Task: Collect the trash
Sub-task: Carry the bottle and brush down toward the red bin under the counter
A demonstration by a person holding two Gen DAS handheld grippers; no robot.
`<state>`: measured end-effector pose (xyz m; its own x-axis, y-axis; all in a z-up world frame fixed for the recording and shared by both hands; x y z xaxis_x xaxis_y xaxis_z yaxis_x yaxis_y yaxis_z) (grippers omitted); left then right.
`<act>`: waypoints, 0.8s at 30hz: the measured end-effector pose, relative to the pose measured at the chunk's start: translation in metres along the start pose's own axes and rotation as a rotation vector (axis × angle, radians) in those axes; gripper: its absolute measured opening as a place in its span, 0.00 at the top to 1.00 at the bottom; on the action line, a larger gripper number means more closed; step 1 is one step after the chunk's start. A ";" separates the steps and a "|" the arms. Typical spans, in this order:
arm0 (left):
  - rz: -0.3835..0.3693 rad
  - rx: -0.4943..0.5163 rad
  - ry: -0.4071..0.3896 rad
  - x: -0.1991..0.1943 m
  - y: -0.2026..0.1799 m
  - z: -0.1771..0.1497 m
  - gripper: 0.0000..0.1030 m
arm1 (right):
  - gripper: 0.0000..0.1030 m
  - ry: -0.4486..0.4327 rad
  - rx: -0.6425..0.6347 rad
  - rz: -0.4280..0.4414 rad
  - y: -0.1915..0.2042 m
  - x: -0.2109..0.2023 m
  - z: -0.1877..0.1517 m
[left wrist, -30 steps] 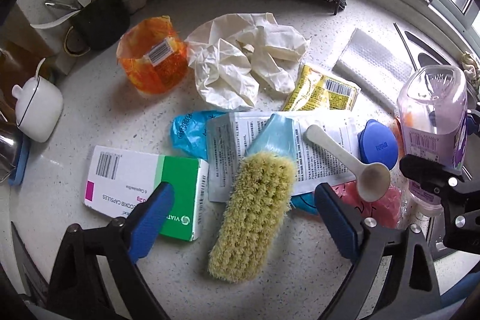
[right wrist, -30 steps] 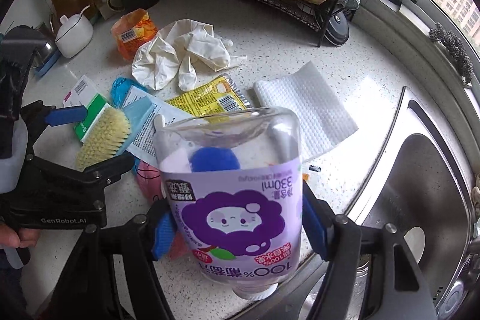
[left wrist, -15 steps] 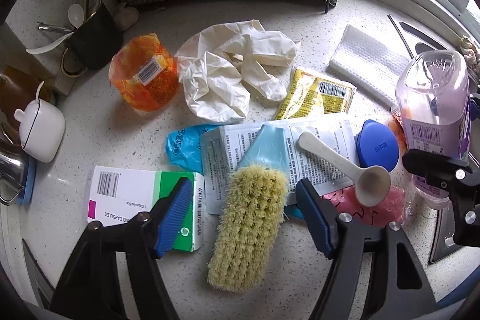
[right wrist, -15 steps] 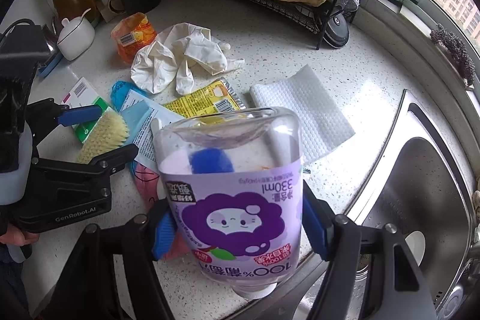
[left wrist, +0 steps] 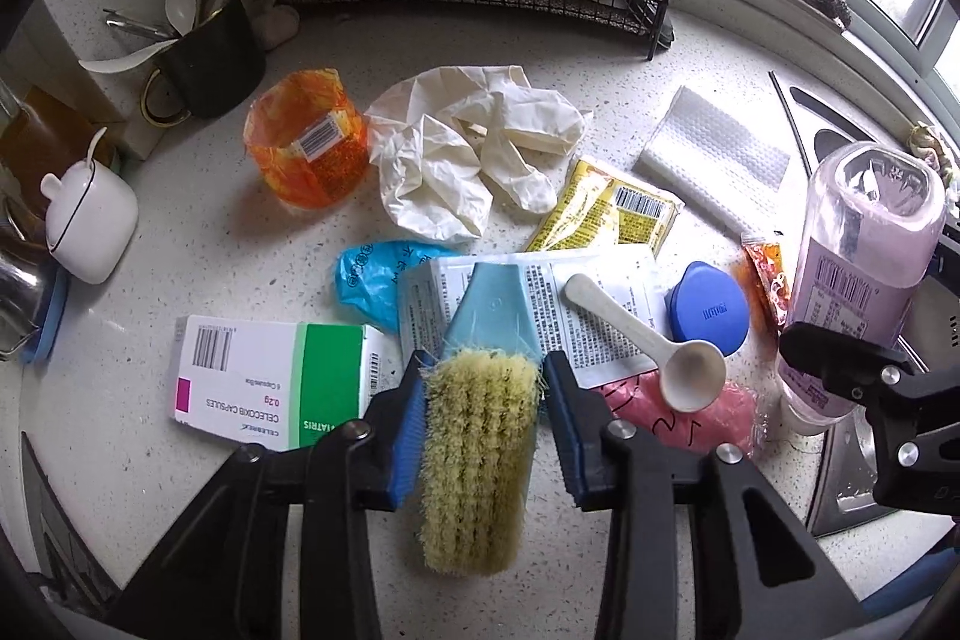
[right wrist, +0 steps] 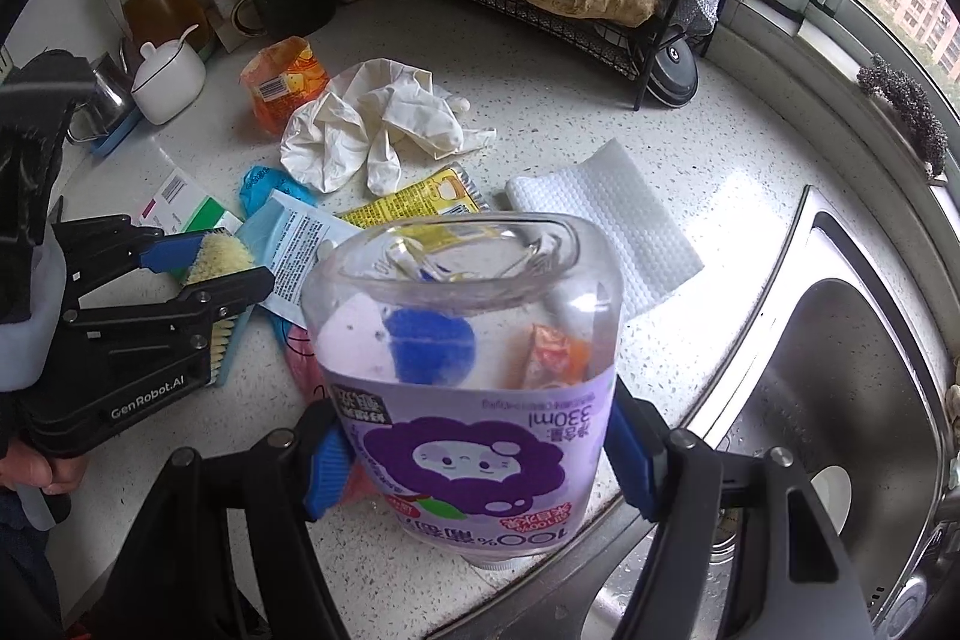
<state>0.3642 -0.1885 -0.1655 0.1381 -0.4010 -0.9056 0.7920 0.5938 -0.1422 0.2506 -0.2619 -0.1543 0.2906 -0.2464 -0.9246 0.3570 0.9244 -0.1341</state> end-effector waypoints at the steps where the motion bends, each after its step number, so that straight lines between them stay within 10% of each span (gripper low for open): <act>1: 0.001 -0.013 -0.006 -0.005 -0.001 -0.004 0.65 | 0.33 -0.007 -0.005 0.004 0.000 -0.004 -0.001; 24: 0.267 -0.321 -0.164 -0.177 -0.102 -0.178 0.65 | 0.33 -0.236 -0.309 0.251 0.033 -0.137 -0.110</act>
<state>0.1528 -0.0538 -0.0615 0.4257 -0.2938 -0.8558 0.4941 0.8678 -0.0521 0.1256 -0.1654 -0.0715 0.5409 -0.0302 -0.8406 -0.0210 0.9986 -0.0494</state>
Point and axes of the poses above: each gripper's, at about its wrist camera, not at the fingertips, and x roughly the way its jaws point, y to its left, z to its top, the point moved 5 cm from there along x, roughly the way its jaws point, and after that the axes turned 9 degrees about -z, right-handed, at the moved point
